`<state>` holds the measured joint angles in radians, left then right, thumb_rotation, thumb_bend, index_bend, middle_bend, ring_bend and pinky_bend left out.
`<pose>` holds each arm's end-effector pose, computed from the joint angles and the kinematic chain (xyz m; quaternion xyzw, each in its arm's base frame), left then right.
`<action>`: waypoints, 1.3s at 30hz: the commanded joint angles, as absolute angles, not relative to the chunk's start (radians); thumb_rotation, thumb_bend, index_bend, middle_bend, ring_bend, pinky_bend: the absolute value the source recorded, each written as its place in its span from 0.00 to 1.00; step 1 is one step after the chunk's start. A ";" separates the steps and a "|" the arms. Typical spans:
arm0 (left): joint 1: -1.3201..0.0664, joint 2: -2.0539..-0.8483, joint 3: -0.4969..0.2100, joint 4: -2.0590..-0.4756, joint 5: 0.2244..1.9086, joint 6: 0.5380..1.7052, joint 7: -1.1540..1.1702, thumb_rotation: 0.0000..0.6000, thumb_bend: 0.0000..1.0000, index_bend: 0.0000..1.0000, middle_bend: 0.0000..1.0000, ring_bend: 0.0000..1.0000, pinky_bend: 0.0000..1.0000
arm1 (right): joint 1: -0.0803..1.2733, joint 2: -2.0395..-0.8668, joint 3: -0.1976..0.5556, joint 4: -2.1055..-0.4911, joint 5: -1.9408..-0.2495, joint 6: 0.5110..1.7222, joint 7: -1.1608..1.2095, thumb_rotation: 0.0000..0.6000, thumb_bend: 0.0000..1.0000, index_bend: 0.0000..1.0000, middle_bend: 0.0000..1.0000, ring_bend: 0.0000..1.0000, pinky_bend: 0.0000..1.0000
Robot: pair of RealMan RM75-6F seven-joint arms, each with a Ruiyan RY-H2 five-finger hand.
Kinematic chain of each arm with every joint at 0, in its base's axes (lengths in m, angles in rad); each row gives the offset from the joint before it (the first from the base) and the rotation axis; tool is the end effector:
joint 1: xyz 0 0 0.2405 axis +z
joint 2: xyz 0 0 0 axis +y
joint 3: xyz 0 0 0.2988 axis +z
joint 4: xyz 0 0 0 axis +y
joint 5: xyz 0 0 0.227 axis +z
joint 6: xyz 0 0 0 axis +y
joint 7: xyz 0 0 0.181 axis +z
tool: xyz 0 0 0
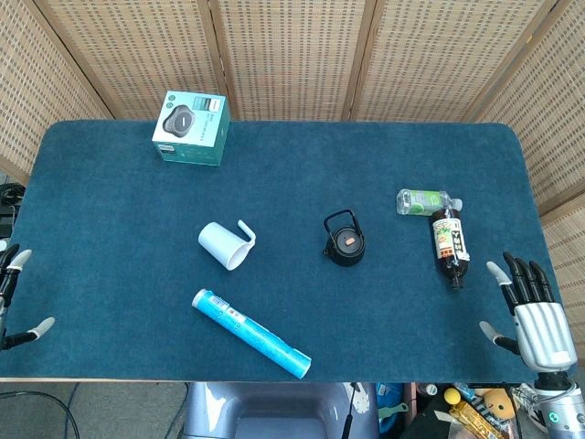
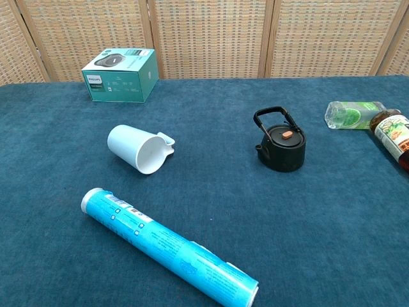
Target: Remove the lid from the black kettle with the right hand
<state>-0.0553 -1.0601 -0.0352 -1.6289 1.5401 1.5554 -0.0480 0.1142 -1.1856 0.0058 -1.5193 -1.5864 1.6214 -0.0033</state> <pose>-0.3520 0.2086 0.1880 -0.5883 -0.3725 -0.4069 0.5913 -0.3430 -0.2225 0.1552 0.6101 -0.3248 0.4322 0.5792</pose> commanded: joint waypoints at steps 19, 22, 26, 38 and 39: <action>-0.068 -1.081 -0.059 -1.613 1.507 1.542 -0.021 1.00 0.03 0.00 0.00 0.00 0.00 | 0.393 -1.169 0.132 -1.507 -1.599 1.284 0.127 1.00 0.26 0.26 0.00 0.00 0.00; -0.072 -1.087 -0.066 -1.606 1.486 1.527 -0.012 1.00 0.03 0.00 0.00 0.00 0.00 | 0.482 -1.191 0.178 -1.492 -1.545 1.163 0.167 1.00 0.34 0.33 0.00 0.00 0.00; -0.078 -1.094 -0.073 -1.595 1.461 1.509 -0.008 1.00 0.03 0.00 0.00 0.00 0.00 | 0.572 -1.232 0.214 -1.458 -1.486 1.037 0.143 1.00 0.43 0.37 0.00 0.00 0.00; -0.096 -1.099 -0.088 -1.574 1.419 1.467 -0.017 1.00 0.03 0.00 0.00 0.00 0.00 | 0.743 -1.434 0.274 -1.325 -1.268 0.842 -0.065 1.00 0.56 0.43 0.00 0.00 0.00; -0.098 -1.099 -0.089 -1.572 1.416 1.462 -0.018 1.00 0.03 0.00 0.00 0.00 0.00 | 0.753 -1.451 0.273 -1.313 -1.254 0.833 -0.085 1.00 0.56 0.44 0.00 0.00 0.00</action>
<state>-0.0961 -1.0985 -0.0882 -1.5739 1.4184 1.4642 -0.0167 0.7296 -1.4216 0.2671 -1.3380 -1.2777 0.8568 -0.0542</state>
